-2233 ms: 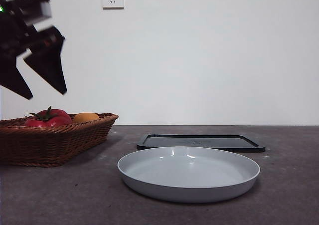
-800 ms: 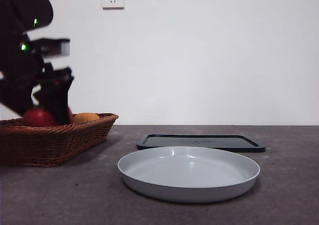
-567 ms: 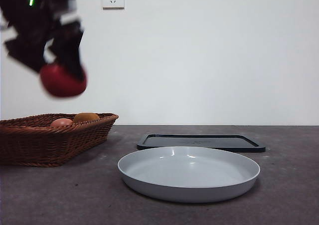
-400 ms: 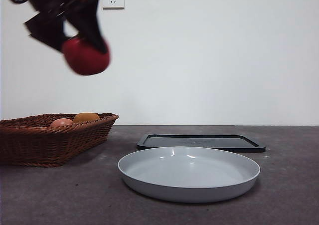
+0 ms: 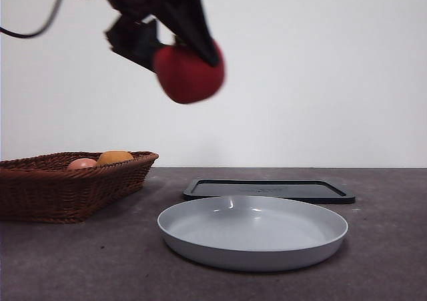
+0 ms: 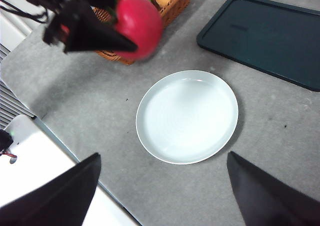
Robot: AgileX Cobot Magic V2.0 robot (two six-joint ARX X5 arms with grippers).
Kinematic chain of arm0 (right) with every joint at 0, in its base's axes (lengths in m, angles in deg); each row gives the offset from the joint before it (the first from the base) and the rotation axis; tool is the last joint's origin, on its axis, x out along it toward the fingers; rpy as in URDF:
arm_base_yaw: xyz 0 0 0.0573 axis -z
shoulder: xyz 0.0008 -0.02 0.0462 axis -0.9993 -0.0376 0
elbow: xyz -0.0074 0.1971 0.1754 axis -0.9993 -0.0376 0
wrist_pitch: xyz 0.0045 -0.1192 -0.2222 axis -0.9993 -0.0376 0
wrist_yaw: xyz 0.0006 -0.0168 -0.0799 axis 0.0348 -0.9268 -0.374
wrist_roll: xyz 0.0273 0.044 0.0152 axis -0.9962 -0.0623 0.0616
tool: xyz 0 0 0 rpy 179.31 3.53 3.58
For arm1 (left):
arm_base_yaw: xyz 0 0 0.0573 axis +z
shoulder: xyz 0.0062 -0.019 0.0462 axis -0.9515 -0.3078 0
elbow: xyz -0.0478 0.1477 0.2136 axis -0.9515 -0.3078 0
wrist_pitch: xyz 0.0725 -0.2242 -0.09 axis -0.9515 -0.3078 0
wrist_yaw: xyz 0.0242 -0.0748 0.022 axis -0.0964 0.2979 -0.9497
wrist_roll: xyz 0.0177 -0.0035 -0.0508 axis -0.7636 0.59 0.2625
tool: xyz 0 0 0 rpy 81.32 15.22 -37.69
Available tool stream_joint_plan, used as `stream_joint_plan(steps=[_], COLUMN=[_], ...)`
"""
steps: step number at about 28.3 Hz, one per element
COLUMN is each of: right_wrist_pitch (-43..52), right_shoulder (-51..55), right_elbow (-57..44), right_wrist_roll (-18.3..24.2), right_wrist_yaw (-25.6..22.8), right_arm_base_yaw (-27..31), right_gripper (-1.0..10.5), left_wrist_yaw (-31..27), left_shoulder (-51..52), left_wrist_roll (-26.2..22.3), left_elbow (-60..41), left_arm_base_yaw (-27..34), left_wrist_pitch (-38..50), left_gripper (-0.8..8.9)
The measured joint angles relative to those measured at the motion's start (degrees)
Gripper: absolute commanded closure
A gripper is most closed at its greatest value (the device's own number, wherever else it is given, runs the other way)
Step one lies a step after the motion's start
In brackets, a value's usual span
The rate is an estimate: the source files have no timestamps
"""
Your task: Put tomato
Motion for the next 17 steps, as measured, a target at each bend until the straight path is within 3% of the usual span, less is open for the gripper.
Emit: stream_joint_plan(steps=[13, 17], right_wrist_pitch=[0.0, 0.0], right_shoulder=[0.0, 0.0], right_elbow=[0.0, 0.0], right_wrist_roll=[0.0, 0.0], right_wrist_yaw=[0.0, 0.0], right_arm_base_yaw=[0.0, 0.0], right_gripper=[5.5, 5.5], left_wrist_yaw=[-1.7, -1.8], left_shoulder=[-18.9, -20.1], left_wrist_roll=[-3.7, -4.2], left_elbow=[0.0, 0.0], left_arm_base_yaw=[-7.3, -7.6], left_wrist_pitch=[3.6, 4.0], left_gripper=[5.77, 5.23])
